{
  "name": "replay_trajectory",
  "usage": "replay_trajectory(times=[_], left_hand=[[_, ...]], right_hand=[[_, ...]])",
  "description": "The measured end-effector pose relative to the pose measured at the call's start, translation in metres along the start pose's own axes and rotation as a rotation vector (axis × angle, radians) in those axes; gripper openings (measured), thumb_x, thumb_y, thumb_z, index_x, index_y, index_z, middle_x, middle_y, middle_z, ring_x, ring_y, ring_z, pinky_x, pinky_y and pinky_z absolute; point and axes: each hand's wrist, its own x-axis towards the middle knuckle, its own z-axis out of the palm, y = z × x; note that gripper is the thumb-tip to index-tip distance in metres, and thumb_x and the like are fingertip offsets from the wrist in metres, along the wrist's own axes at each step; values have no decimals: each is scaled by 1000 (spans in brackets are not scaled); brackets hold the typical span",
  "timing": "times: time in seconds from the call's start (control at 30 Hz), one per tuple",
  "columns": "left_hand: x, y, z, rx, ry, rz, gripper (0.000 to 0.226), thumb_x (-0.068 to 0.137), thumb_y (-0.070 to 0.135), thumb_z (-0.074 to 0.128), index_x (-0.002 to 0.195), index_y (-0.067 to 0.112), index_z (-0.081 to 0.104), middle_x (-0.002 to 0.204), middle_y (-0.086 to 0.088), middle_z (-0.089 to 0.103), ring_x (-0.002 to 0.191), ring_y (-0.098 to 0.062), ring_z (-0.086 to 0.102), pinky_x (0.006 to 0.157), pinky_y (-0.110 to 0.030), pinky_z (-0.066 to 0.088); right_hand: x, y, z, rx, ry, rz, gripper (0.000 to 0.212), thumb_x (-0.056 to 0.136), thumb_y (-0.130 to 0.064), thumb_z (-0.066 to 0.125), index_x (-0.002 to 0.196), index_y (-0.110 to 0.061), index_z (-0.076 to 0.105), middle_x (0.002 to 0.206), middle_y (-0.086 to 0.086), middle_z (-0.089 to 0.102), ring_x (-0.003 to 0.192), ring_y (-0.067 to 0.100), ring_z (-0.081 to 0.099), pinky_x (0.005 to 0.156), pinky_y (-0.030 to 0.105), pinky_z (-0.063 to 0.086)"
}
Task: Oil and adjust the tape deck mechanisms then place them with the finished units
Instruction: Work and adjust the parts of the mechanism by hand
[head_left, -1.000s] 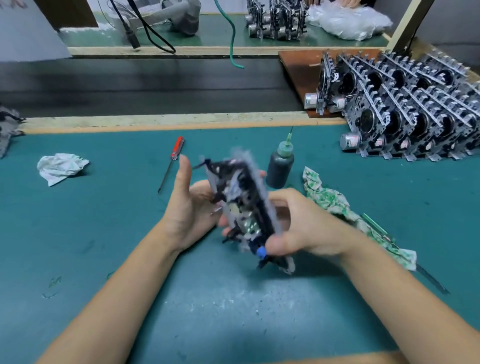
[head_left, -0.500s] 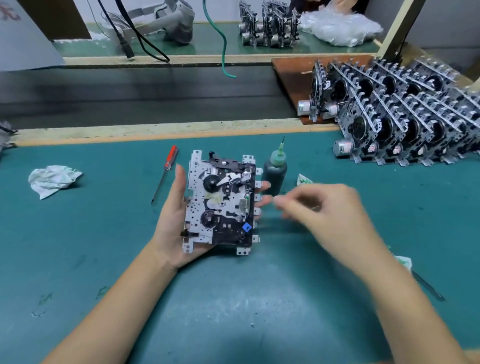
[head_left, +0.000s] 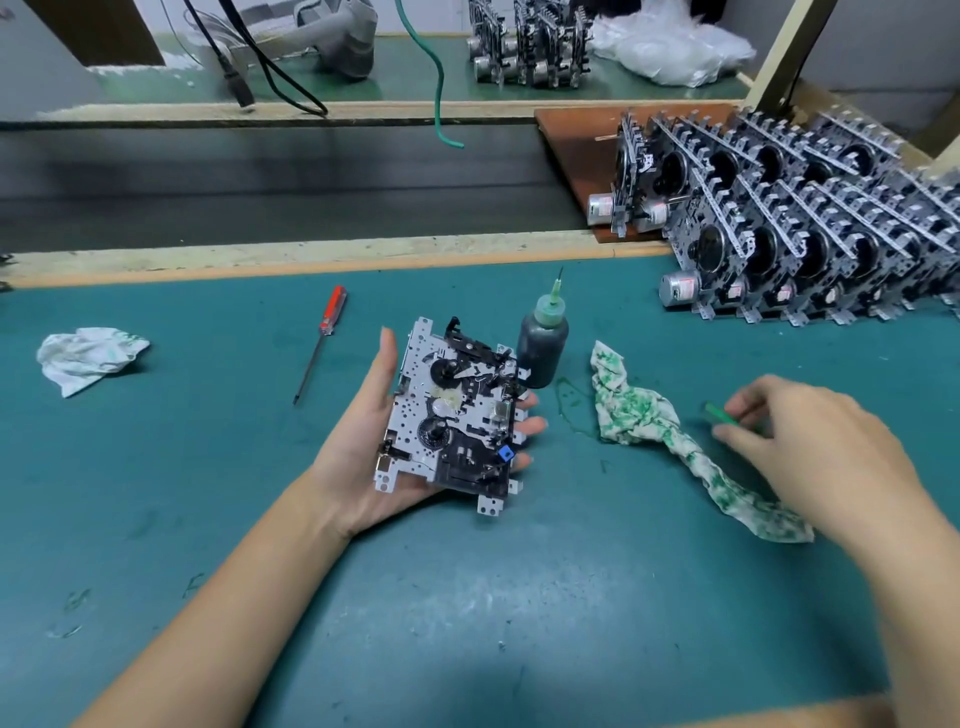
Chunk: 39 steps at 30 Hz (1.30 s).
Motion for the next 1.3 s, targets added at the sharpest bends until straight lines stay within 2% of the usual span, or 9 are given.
replay_trajectory(times=[0.17, 0.3, 0.4, 0.53, 0.63, 0.7, 0.83, 1.13, 1.3], left_hand=[[1, -1, 0, 13, 28, -44, 86, 83, 74, 32, 127, 6, 59, 139, -24, 47, 128, -41, 45, 106, -58, 35], [1, -2, 0, -18, 59, -64, 85, 85, 73, 30, 125, 4, 61, 136, -24, 50, 128, -41, 44, 105, -57, 37], [1, -1, -1, -42, 78, -67, 82, 86, 72, 32, 126, 5, 61, 136, -23, 51, 126, -42, 47, 104, -57, 37], [1, -2, -1, -52, 105, -85, 82, 90, 71, 25, 128, 6, 59, 137, -23, 50, 126, -41, 48, 106, -56, 36], [0, -2, -1, -31, 123, -89, 79, 92, 68, 24, 130, 7, 57, 138, -23, 49, 127, -43, 46, 106, -55, 37], [0, -1, -1, -42, 150, -85, 78, 92, 67, 24, 127, 7, 60, 136, -21, 52, 124, -40, 51, 103, -52, 42], [0, -1, 0, -39, 238, -101, 74, 90, 66, 28, 116, 10, 69, 127, -16, 61, 111, -30, 62, 89, -40, 53], [-1, -5, 5, 29, 354, -40, 70, 84, 65, 38, 119, 12, 67, 129, -14, 60, 110, -28, 62, 93, -41, 47], [-9, -12, 8, 2, 308, 30, 67, 93, 60, 29, 116, 11, 69, 125, -14, 63, 110, -26, 63, 86, -35, 53]], right_hand=[[7, -24, -30, 572, 258, -201, 15, 84, -32, 67, 89, -27, 54, 79, -14, 60, 57, 4, 53, 55, 26, 40], [1, -59, -47, 1410, -207, -340, 22, 66, -32, 70, 83, -18, 70, 69, -3, 64, 51, 7, 57, 48, 16, 48], [0, -79, -36, 1640, -499, -248, 17, 66, -30, 67, 70, -14, 68, 62, -3, 61, 50, 8, 59, 45, 15, 49], [2, -83, -8, 1799, -568, -44, 21, 71, -31, 57, 69, -12, 63, 46, -4, 50, 49, 13, 64, 44, 15, 50], [4, -75, 3, 1865, -740, -74, 22, 61, -36, 78, 64, -15, 70, 55, 1, 56, 57, 21, 69, 48, 19, 53], [7, -67, 9, 1891, -945, -191, 32, 58, -31, 88, 80, -14, 74, 63, 3, 61, 68, 21, 70, 59, 23, 56], [8, -69, 17, 1918, -1337, -414, 38, 81, -13, 71, 118, -12, 65, 88, 2, 68, 84, 16, 66, 87, 42, 52], [3, -83, 29, 1564, -1102, -461, 32, 64, -40, 84, 89, -21, 76, 61, -5, 61, 64, 11, 60, 84, 36, 53], [8, -72, 19, 1457, -1029, -582, 8, 82, -20, 64, 90, -23, 63, 77, 4, 69, 70, 20, 64, 79, 37, 54]])
